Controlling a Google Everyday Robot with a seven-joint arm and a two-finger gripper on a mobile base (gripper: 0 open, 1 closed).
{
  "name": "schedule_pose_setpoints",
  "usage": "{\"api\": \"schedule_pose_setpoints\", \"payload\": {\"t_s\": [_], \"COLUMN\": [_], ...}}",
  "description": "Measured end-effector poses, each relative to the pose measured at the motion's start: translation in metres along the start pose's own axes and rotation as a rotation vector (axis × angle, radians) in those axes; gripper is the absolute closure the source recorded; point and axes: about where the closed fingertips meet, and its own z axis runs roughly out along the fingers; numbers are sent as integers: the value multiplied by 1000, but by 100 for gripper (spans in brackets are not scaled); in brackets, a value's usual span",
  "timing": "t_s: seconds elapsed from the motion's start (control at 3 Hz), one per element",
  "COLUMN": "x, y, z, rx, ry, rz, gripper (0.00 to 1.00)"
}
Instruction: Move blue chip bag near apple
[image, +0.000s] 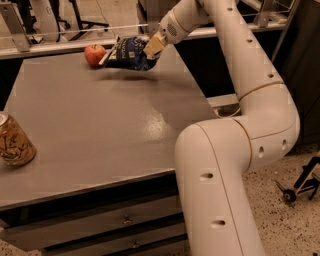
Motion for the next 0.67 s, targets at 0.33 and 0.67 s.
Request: {"api": "schedule_pose_setpoints", "payload": {"t_s": [0.33, 0.67], "x": [1, 4], "y": [-7, -11], "z": [15, 21], "rx": [22, 33], "ry": [14, 22], "rz": [46, 70], "gripper": [75, 52]}}
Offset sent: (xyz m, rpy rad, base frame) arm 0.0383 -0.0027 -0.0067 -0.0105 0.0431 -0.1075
